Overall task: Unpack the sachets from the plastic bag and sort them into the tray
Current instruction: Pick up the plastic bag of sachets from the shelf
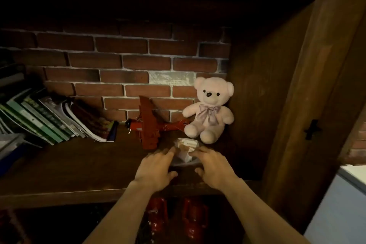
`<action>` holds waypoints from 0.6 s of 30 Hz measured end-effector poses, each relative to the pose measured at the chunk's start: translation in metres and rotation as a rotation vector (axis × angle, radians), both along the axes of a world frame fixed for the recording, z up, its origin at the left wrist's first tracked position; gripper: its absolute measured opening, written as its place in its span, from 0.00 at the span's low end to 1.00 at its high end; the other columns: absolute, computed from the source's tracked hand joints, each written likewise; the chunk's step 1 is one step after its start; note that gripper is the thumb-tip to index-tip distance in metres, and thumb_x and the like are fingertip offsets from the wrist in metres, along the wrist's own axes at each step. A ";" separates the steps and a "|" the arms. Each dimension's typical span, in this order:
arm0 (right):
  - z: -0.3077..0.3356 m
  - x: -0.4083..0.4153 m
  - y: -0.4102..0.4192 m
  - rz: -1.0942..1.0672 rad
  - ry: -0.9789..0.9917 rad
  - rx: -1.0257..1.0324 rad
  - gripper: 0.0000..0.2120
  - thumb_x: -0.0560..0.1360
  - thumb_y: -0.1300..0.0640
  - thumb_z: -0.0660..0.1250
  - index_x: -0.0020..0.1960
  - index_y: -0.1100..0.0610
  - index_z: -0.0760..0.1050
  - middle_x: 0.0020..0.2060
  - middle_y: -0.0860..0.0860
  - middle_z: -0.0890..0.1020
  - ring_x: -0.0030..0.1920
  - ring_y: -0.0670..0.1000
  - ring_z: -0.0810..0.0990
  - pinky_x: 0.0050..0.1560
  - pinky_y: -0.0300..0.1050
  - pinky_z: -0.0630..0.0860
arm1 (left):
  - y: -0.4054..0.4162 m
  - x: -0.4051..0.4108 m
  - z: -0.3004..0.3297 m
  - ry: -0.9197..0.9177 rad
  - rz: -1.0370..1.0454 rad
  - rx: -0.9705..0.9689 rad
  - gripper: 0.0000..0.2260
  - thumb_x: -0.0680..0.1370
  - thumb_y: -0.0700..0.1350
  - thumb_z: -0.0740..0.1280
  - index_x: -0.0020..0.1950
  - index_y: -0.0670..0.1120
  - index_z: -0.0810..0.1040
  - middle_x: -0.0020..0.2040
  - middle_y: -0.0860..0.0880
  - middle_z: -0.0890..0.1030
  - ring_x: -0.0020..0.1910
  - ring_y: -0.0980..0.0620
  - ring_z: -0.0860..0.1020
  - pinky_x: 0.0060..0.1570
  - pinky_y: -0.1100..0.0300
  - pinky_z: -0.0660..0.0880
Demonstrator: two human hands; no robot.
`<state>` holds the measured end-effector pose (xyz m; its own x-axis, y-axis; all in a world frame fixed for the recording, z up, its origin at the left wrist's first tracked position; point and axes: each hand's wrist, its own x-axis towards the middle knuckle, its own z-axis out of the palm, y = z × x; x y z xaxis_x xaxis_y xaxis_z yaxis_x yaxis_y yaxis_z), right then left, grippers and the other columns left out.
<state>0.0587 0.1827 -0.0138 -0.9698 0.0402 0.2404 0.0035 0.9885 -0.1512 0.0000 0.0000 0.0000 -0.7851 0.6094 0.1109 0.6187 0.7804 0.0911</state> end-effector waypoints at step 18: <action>0.035 -0.006 0.026 0.054 0.241 -0.120 0.06 0.79 0.54 0.67 0.53 0.46 0.82 0.46 0.44 0.85 0.46 0.48 0.83 0.44 0.50 0.80 | -0.006 -0.003 0.035 0.186 0.060 0.168 0.10 0.81 0.48 0.63 0.62 0.56 0.75 0.56 0.52 0.80 0.56 0.51 0.79 0.52 0.56 0.74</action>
